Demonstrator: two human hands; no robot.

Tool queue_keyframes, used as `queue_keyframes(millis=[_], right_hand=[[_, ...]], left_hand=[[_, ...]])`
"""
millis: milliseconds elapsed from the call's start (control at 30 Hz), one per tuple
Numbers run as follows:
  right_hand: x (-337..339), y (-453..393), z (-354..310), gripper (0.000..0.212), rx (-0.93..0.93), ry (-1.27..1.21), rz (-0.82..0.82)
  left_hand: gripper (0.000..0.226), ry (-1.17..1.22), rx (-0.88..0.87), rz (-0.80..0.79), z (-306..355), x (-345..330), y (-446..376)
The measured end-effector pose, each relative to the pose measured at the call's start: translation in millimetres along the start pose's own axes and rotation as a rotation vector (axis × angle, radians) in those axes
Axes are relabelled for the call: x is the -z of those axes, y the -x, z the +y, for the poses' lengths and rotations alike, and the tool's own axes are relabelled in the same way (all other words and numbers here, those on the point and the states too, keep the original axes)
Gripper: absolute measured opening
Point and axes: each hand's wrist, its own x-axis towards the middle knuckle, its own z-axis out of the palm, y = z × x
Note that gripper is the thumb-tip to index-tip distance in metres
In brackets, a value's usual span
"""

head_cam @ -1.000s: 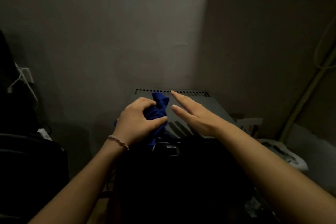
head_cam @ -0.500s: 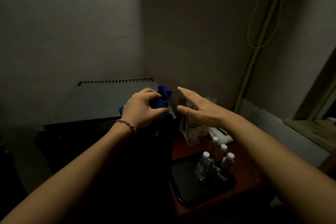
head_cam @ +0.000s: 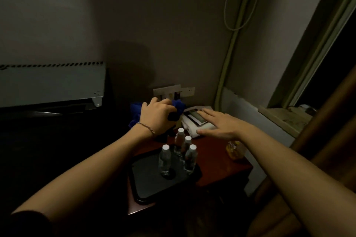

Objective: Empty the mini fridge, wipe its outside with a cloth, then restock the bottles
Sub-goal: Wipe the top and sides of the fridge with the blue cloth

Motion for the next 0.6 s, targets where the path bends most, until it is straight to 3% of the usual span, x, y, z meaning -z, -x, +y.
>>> queue_keyframes(millis=[267, 467, 600], right_hand=[[3.0, -28.1, 137.7, 0.096, 0.074, 0.085, -0.063], [-23.0, -35.9, 215.9, 0.085, 0.08, 0.145, -0.07], [-39.3, -27.9, 252.8, 0.08, 0.039, 0.051, -0.089]], left_hand=[[0.037, 0.048, 0.15, -0.095, 94.7, -78.2, -89.8], [0.03, 0.098, 0.12, -0.228, 170.1, -168.4, -127.5], [0.032, 0.15, 0.122, -0.322, 194.3, -221.3, -137.6]])
